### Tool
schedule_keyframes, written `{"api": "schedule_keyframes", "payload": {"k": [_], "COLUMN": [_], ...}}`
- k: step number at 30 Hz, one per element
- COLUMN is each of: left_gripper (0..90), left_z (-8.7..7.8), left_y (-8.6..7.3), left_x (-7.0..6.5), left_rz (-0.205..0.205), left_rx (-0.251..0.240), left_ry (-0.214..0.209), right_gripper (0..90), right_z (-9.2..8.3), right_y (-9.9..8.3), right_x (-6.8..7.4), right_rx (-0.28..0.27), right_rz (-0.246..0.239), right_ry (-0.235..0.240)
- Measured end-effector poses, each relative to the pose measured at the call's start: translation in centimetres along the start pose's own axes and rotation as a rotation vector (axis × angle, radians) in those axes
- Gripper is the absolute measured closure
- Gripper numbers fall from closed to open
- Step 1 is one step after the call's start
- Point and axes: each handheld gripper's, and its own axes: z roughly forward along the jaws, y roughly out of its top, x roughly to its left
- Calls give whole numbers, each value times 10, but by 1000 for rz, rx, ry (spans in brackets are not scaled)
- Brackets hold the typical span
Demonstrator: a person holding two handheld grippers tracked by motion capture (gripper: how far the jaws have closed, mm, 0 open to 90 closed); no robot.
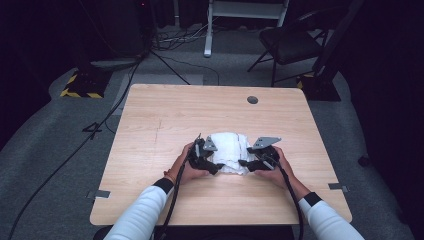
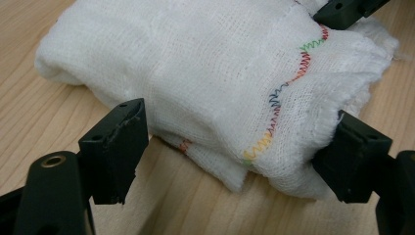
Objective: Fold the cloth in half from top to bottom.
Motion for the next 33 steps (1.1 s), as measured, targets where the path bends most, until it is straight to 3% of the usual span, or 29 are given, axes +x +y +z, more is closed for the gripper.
{"api": "schedule_keyframes", "payload": {"k": [3,9,12,16,27,33], "left_gripper": [197,189,186,191,194,196], "left_z": [-4,-17,-26,-35,-68,-78], "left_y": [2,6,7,6,-15,-32], "left_x": [-3,-8,-10,-12,-17,-20], "left_rz": [27,58,89,110,84,80], "left_rx": [20,1,24,60,50,80], "left_ry": [33,70,93,119,157,180], "right_gripper": [357,343,339,332,322,317], "right_z": [1,-8,-16,-27,-59,-72], "right_y": [3,6,8,8,-8,-23], "right_x": [1,5,6,9,7,7], "right_rx": [5,17,14,58,33,40], "right_rz": [-20,-51,-69,-110,-87,-94], "right_ry": [-13,-42,-49,-93,-103,-120]}}
